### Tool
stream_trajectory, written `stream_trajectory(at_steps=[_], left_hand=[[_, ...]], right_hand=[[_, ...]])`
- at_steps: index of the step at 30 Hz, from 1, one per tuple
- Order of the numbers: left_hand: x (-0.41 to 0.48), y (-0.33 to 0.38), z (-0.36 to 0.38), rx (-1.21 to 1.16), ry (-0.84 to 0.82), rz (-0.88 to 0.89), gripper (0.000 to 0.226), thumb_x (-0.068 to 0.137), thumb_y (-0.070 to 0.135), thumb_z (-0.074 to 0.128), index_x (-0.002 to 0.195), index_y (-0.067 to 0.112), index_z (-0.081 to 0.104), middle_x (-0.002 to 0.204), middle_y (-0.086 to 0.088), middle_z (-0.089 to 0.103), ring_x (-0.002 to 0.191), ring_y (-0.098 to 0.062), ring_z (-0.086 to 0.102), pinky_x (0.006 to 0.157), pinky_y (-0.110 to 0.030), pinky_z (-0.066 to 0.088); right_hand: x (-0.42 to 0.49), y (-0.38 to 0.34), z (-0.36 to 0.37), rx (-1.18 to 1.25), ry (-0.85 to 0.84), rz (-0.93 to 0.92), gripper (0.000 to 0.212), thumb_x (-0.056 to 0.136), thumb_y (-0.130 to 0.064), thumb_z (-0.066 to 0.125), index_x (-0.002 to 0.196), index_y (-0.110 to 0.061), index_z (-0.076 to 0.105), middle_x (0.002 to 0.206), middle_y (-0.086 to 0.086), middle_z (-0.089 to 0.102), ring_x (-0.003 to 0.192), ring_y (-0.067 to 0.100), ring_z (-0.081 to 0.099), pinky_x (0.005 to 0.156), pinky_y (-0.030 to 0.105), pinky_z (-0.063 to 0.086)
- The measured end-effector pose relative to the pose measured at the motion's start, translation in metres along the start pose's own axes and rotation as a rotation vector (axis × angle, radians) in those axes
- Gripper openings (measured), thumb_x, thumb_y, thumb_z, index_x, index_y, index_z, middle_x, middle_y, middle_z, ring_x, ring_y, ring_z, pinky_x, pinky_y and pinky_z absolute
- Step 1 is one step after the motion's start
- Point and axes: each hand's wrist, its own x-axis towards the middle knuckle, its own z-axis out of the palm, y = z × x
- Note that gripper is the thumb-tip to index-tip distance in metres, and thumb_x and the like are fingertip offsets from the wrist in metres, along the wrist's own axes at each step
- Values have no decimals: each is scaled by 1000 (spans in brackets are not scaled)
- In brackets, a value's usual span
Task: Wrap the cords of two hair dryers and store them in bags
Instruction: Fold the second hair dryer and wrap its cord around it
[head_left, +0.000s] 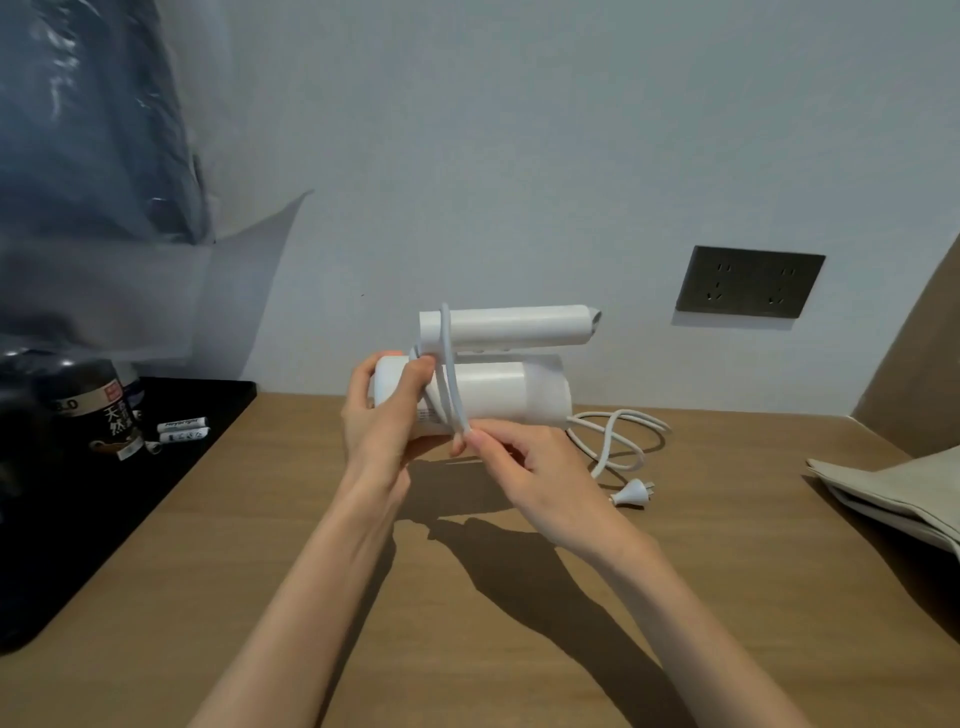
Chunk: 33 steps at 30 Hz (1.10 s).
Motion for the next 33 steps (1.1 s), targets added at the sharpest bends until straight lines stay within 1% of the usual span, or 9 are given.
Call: stream_trajectory(at_steps=[3, 8, 13, 16, 23, 26, 30, 32, 33], left_hand=[[-1, -2, 4, -53, -29, -80, 29, 71, 32, 75, 95, 23, 62, 104, -16, 60, 89, -33, 63, 64, -48, 58], [-1, -4, 6, -117, -74, -160, 33, 78, 28, 70, 107, 15, 60, 108, -16, 60, 100, -37, 62, 62, -43, 57], [-6, -2, 7, -193, -113, -226, 42, 80, 25, 67, 119, 13, 55, 111, -16, 59, 97, -33, 62, 58, -37, 55], [-11, -1, 10, -210, -134, -273, 39, 82, 25, 66, 117, 13, 56, 111, -16, 60, 97, -32, 62, 56, -37, 57], [-14, 1, 14, -190, -220, -350, 16, 83, 23, 63, 95, 14, 64, 99, -11, 65, 84, -25, 65, 56, -40, 58], [-12, -3, 13, -142, -298, -328, 11, 85, 24, 61, 92, 16, 65, 95, -8, 67, 83, -23, 65, 59, -43, 58], [-9, -4, 8, 1, -510, -255, 47, 56, 35, 70, 101, 22, 66, 93, -3, 70, 81, -19, 68, 58, -38, 56], [-6, -5, 4, 60, -590, -237, 61, 47, 36, 68, 106, 22, 66, 92, -4, 71, 78, -18, 68, 55, -33, 54], [-5, -5, 3, 96, -636, -220, 64, 48, 36, 68, 110, 21, 65, 94, -5, 70, 79, -19, 67, 55, -32, 54]], right_hand=[[5, 4, -5, -10, -32, 16, 32, 98, -41, 45, 86, -26, 71, 59, -17, 53, 59, 3, 45, 57, 21, 32], [7, 11, -5, 56, -54, 24, 41, 96, -50, 44, 75, -25, 70, 56, 2, 45, 53, 10, 39, 56, 33, 32], [7, 13, -7, 207, -166, 53, 46, 93, -52, 43, 78, -21, 73, 56, 2, 37, 52, 9, 35, 54, 21, 31], [4, 20, -16, 207, -238, 85, 46, 93, -51, 42, 86, -19, 74, 51, -10, 37, 49, 4, 33, 54, 14, 30], [-1, 37, -40, 172, -278, 127, 24, 98, -21, 52, 80, -13, 65, 63, -22, 60, 59, -4, 47, 60, 9, 38], [-1, 55, -51, 142, -262, 164, 8, 92, -25, 62, 85, -21, 63, 82, -13, 63, 82, 6, 57, 73, 19, 48], [-2, 68, -70, 173, -271, 262, 37, 90, 12, 54, 94, -24, 49, 84, -14, 59, 78, -1, 61, 61, 6, 45], [-6, 71, -79, 176, -254, 367, 23, 92, 3, 55, 87, -19, 52, 77, -9, 59, 67, -4, 58, 59, 8, 44], [-7, 69, -83, 179, -213, 425, 7, 89, -9, 60, 85, -13, 56, 79, 2, 58, 71, 7, 57, 65, 16, 47]])
